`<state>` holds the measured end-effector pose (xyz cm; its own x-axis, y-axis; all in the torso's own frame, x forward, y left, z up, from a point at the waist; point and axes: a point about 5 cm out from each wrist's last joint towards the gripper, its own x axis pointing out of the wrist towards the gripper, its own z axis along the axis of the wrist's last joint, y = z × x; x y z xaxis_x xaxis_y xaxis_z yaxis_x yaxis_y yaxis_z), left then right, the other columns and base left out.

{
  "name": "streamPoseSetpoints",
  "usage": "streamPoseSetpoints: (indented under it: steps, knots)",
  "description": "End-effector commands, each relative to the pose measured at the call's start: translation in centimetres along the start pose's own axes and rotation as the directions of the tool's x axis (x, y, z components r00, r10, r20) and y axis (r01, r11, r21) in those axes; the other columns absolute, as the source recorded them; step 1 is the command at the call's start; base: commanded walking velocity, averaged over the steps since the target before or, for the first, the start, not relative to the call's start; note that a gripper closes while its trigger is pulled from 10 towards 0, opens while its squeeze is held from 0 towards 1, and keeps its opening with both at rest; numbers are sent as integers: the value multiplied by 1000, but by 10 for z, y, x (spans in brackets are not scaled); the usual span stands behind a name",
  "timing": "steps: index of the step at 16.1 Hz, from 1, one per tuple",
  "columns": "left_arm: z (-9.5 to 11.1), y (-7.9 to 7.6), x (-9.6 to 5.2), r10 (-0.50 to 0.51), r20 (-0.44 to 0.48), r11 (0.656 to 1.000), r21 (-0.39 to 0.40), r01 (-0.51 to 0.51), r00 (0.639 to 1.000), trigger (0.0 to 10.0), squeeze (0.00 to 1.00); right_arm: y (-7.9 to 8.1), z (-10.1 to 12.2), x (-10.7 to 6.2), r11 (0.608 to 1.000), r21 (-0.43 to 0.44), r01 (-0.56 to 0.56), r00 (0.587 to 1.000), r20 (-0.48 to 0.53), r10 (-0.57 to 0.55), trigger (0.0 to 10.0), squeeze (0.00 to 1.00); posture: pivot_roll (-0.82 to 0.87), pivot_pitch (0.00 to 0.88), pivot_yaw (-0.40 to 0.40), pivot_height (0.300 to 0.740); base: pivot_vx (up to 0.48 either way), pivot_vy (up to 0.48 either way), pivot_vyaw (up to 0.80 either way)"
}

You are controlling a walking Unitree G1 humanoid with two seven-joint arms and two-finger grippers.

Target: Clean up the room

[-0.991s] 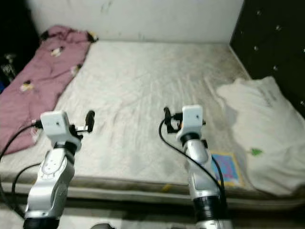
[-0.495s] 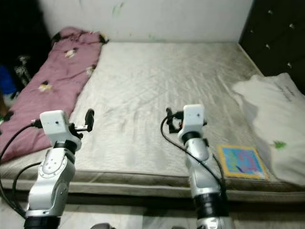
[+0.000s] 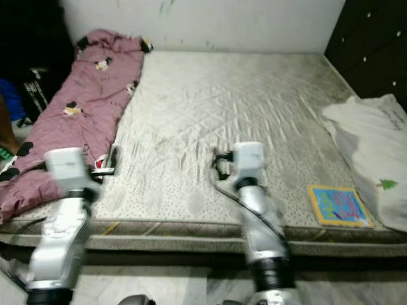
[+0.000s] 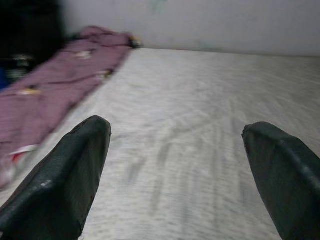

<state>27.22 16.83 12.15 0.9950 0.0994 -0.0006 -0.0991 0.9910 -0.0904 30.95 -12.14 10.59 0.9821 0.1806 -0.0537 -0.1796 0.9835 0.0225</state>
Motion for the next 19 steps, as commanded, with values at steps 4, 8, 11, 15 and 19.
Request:
streamPoseSetpoints:
  steps: [4, 8, 11, 15, 19]
  knots:
    - [3, -7, -1, -34, 25, 999, -27, 35, 999, 10000, 0, -8, 4, 1, 1000, -5, 11, 1000, 10, -11, 10000, 0, -1, 0, 25, 740, 0, 0, -283]
    - [3, -7, -1, -39, 26, 999, -30, 40, 999, 10000, 0, -7, 4, 1, 1000, -6, 7, 1000, 11, -7, 10000, 0, -1, 0, 26, 740, 199, 0, -147]
    - [3, -7, -1, -43, 24, 999, -29, 44, 999, 10000, 0, -7, 4, 1, 1000, -3, 8, 1000, 10, -8, 10000, 0, -1, 0, 26, 740, 275, 0, 0]
    - [3, -7, -1, -47, 22, 999, -26, 48, 999, 10000, 0, -7, 4, 1, 1000, 0, 9, 1000, 9, -9, 10000, 0, -1, 0, 28, 740, 278, 0, 0]
    - [3, -8, -1, -60, 24, 998, -29, 60, 998, 10000, 0, -7, 3, 1, 1000, 2, 9, 1000, 7, -9, 10000, 0, -2, 0, 28, 740, 298, 0, 0]
